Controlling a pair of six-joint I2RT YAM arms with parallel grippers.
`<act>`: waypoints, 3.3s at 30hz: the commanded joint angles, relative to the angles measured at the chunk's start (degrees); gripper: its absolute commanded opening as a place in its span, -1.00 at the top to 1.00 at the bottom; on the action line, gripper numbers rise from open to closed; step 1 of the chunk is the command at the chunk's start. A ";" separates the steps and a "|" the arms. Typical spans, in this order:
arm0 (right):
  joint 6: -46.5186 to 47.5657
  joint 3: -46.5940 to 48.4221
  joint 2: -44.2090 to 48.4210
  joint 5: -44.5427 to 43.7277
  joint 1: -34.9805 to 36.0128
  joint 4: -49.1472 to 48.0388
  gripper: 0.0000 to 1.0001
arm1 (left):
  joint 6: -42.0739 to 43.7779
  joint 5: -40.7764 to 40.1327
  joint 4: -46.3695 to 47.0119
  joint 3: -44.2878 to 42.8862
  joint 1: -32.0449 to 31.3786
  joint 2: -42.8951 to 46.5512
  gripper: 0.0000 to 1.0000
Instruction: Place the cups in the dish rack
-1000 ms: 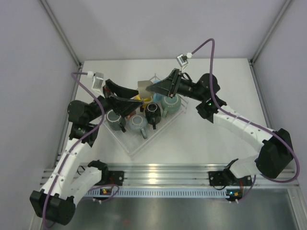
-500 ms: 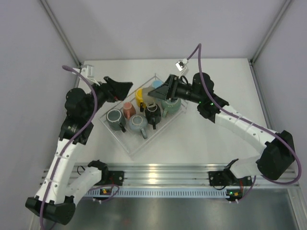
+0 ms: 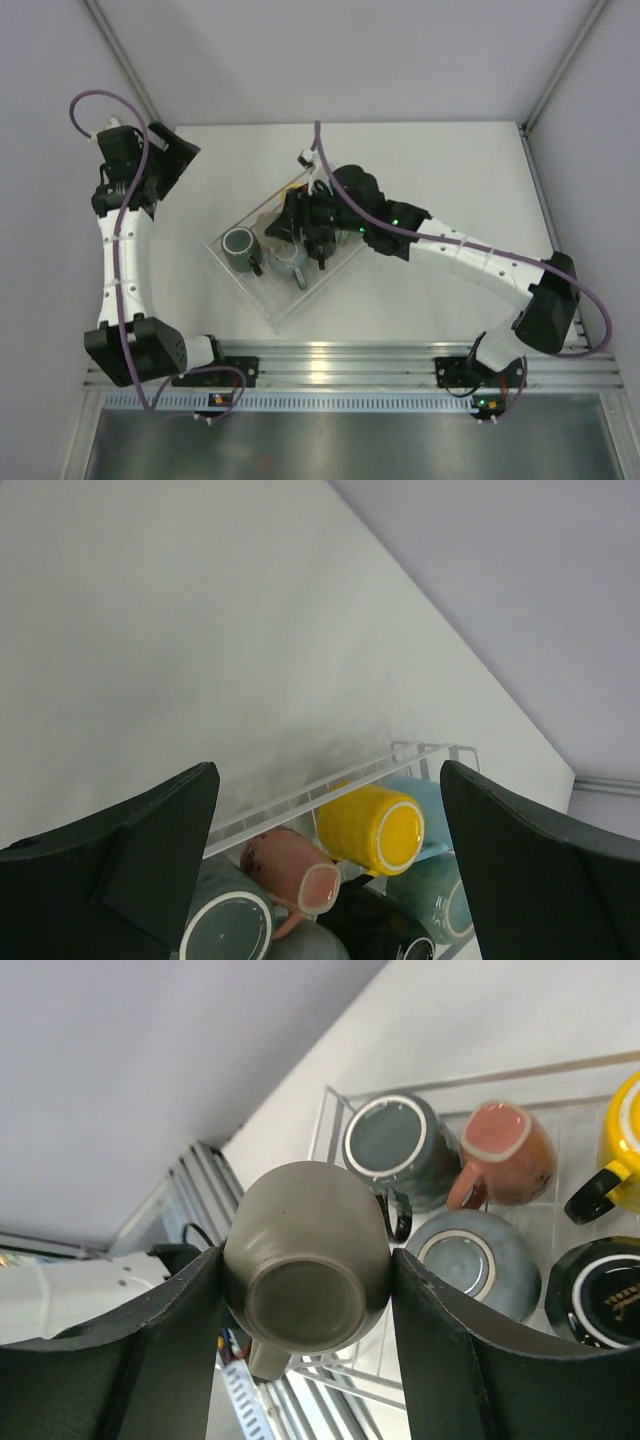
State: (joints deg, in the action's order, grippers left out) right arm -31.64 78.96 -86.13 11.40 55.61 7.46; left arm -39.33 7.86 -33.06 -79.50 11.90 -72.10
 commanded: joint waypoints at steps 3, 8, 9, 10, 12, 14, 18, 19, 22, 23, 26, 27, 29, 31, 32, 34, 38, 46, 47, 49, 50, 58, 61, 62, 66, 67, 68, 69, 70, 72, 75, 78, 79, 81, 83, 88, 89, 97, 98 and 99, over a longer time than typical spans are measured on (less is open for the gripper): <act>9.22 10.15 -7.03 -10.94 7.39 8.78 1.00 | -3.56 10.78 -2.54 -0.48 3.83 -1.47 -0.96; 12.21 16.49 -12.74 -15.70 11.09 16.88 1.00 | -2.33 9.20 -1.04 2.60 4.36 0.11 -0.96; 12.21 16.84 -13.27 -16.23 12.05 17.40 1.00 | -2.15 9.19 -0.96 2.69 4.53 0.11 -0.96; 12.04 17.36 -13.80 -16.49 12.41 18.19 1.00 | -2.07 9.19 -0.96 2.86 4.71 0.03 -0.96; 11.78 17.54 -15.12 -17.28 13.46 18.73 1.00 | -1.80 9.72 -0.87 2.95 4.80 -0.15 -0.96; 11.34 17.98 -16.35 -17.90 13.99 19.69 1.00 | -1.54 9.72 -0.87 2.95 4.80 -0.06 -0.96; 10.81 18.51 -17.84 -19.65 15.48 20.83 1.00 | -1.19 8.93 -0.87 3.13 4.80 0.38 -0.96; 10.63 18.69 -17.93 -20.01 15.75 21.10 1.00 | -1.19 8.93 -0.87 3.21 4.80 0.46 -0.96; 10.02 19.04 -19.07 -20.71 16.54 21.80 1.00 | -0.84 9.02 -0.96 3.39 4.89 0.64 -0.96; 9.84 19.13 -19.86 -20.71 16.63 22.15 1.00 | -0.66 8.93 -0.87 3.48 4.89 0.73 -0.96; 9.40 19.65 -21.18 -21.59 17.24 23.21 1.00 | -0.57 8.93 -0.87 3.74 4.89 1.08 -0.96; 9.40 19.66 -21.36 -21.85 17.33 23.38 1.00 | -0.57 8.93 -0.87 3.83 4.89 1.08 -0.96; 9.23 19.66 -21.89 -22.56 17.86 23.82 1.00 | -0.57 8.93 -0.87 3.92 4.89 1.17 -0.96; 9.14 19.74 -22.15 -22.65 18.21 24.00 1.00 | -0.57 8.84 -0.95 4.01 4.89 1.17 -0.96; 8.96 19.74 -22.68 -23.08 18.47 24.26 1.00 | -0.57 8.84 -0.96 4.09 4.89 1.17 -0.96; 8.35 20.00 -23.38 -23.70 18.56 24.88 1.00 | -0.48 9.02 -0.87 4.09 4.89 1.17 -0.96; 8.00 20.10 -24.70 -25.10 18.83 26.11 1.00 | -0.75 9.11 -0.61 4.36 4.89 1.43 -0.96; 6.68 19.22 -26.10 -25.81 19.00 25.94 1.00 | -1.01 9.46 -0.25 4.71 4.89 1.34 -0.96; 6.42 19.13 -26.20 -25.90 19.09 25.93 1.00 | -1.10 9.46 -0.25 4.71 4.89 1.34 -0.96; 6.41 19.13 -26.72 -25.99 19.18 25.93 0.91 | -1.19 9.46 -0.16 4.80 4.89 1.34 -0.96; 6.33 19.04 -26.90 -25.90 19.18 25.93 0.88 | -1.27 9.46 -0.16 4.80 4.89 1.34 -0.96; 6.06 19.04 -27.25 -27.22 19.36 26.46 0.36 | -2.06 9.98 0.71 4.80 4.89 0.90 -0.96; 6.24 19.04 -27.34 -27.39 19.44 26.64 0.17 | -2.06 9.98 0.71 4.80 4.80 0.90 -0.96; 6.32 19.13 -27.25 -27.48 19.44 26.64 0.11 | -2.06 10.07 0.80 4.80 4.89 0.82 -0.96; 6.33 19.39 -27.51 -27.48 19.44 26.90 0.07 | -1.72 9.99 0.80 4.97 4.89 0.81 -0.96; 6.41 19.48 -27.60 -27.48 19.44 26.90 0.07 | -1.63 9.98 0.80 4.97 4.89 0.82 -0.96; 6.41 19.57 -27.60 -27.48 19.44 27.25 0.06 | -1.63 9.90 0.80 4.97 4.89 0.90 -0.96; 6.41 19.65 -27.78 -27.48 19.44 27.51 0.05 | -1.63 9.90 0.80 4.97 4.89 0.90 -0.96; 6.33 19.66 -27.87 -27.48 19.44 27.69 0.04 | -1.63 9.90 0.72 4.97 4.89 0.90 -0.96; 6.50 19.83 -27.95 -27.31 19.44 27.95 0.00 | -1.63 9.98 0.80 4.97 4.89 0.99 -0.96; 6.50 20.36 -28.39 -26.96 19.44 28.83 -0.07 | -1.80 10.16 0.72 4.80 4.89 0.82 -0.96; 6.59 20.97 -28.92 -26.60 19.44 29.36 -0.12 | -1.98 10.16 0.80 4.62 4.89 0.90 -0.96; 6.68 20.97 -28.92 -26.60 19.44 29.19 -0.13 | -1.98 10.07 0.80 4.62 4.89 0.99 -0.96; 6.68 20.89 -29.10 -26.43 19.44 29.10 -0.14 | -1.98 9.90 0.89 4.88 4.89 1.08 -0.96; 6.85 21.15 -29.01 -26.08 19.53 29.01 -0.20 | -2.06 9.81 0.80 4.97 4.89 1.17 -0.96; 7.03 20.97 -28.74 -25.99 19.53 28.66 -0.27 | -2.06 9.98 0.71 4.97 4.89 1.34 -0.96; 7.12 20.80 -28.66 -25.99 19.53 28.66 -0.29 | -2.06 9.90 0.71 5.06 4.80 1.43 -0.96; 7.12 20.88 -28.31 -26.25 19.79 28.57 -0.48 | -1.63 9.72 0.80 5.50 4.89 2.31 -0.96; 7.12 20.89 -28.13 -26.25 19.80 28.57 -0.48 | -1.63 9.89 0.80 5.50 4.89 2.48 -0.96; 7.03 20.89 -27.70 -26.60 19.80 28.83 -0.48 | -1.54 10.24 0.80 5.50 4.89 2.66 -0.96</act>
State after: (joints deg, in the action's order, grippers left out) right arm -24.97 96.88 -115.20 -14.35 74.15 36.93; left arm -40.84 17.17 -34.70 -74.37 16.40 -71.70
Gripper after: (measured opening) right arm 0.739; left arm 0.980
